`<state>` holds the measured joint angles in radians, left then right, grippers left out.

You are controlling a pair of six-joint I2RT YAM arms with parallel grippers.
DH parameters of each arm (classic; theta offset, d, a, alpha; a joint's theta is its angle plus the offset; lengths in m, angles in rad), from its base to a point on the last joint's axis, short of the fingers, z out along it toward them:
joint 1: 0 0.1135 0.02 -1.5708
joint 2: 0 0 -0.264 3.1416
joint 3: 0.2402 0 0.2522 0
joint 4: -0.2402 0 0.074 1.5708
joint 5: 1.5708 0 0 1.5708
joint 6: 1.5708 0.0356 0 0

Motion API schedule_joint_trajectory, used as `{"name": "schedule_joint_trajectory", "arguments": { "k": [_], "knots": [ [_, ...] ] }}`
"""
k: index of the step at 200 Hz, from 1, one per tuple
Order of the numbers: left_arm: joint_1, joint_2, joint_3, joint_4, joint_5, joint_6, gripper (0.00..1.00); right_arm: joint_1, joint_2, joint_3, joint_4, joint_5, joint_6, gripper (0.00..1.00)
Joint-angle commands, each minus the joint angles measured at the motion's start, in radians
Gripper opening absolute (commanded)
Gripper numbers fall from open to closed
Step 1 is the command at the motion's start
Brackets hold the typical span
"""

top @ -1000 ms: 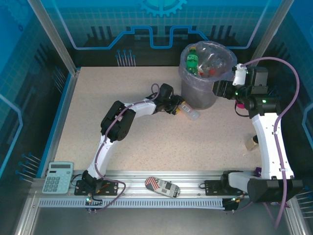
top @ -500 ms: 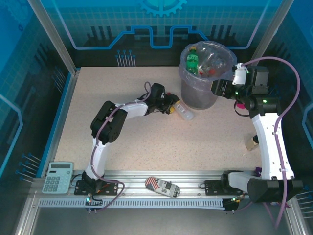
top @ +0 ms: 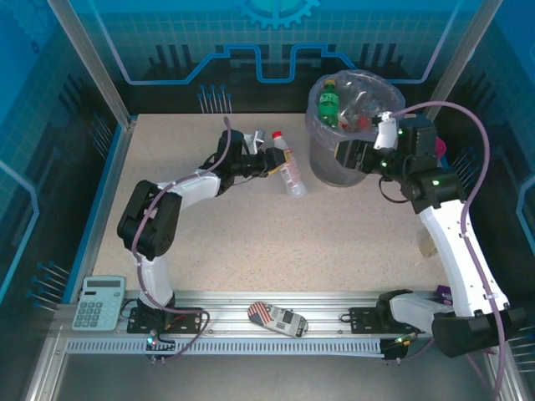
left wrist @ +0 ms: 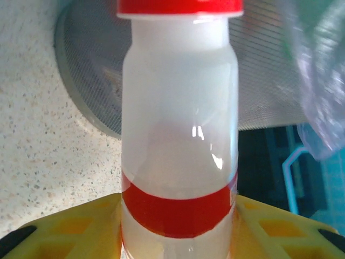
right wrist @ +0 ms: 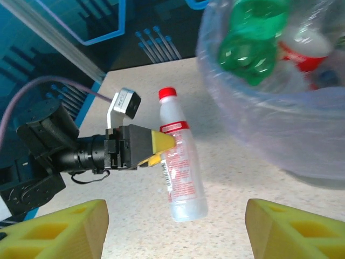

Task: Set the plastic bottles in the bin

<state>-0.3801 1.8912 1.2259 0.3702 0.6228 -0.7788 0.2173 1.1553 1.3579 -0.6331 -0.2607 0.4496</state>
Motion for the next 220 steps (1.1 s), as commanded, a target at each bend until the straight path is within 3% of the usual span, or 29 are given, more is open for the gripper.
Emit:
{"name": "schedule_joint_trajectory", "arguments": {
  "k": [1,22,50,113,176,220],
  "knots": [
    [-0.009,-0.096,-0.033,-0.047,0.068,0.334,0.5,0.09,0.035,-0.02,0.099,0.022,0.071,0.7],
    [-0.009,-0.13,-0.067,-0.066,0.075,0.445,0.52,0.148,0.076,-0.035,0.173,0.033,0.111,0.72],
    [-0.015,-0.175,-0.099,-0.057,0.09,0.496,0.52,0.194,0.147,-0.039,0.278,0.032,0.158,0.75],
    [-0.052,-0.275,-0.096,-0.115,0.101,0.562,0.53,0.223,0.312,0.041,0.278,0.063,0.134,0.8],
    [-0.081,-0.278,-0.04,-0.162,0.093,0.575,0.52,0.229,0.37,0.034,0.36,0.005,0.167,0.73],
    [-0.082,-0.271,-0.039,-0.141,0.073,0.544,0.52,0.229,0.356,0.022,0.349,0.003,0.157,0.55]
  ]
}}
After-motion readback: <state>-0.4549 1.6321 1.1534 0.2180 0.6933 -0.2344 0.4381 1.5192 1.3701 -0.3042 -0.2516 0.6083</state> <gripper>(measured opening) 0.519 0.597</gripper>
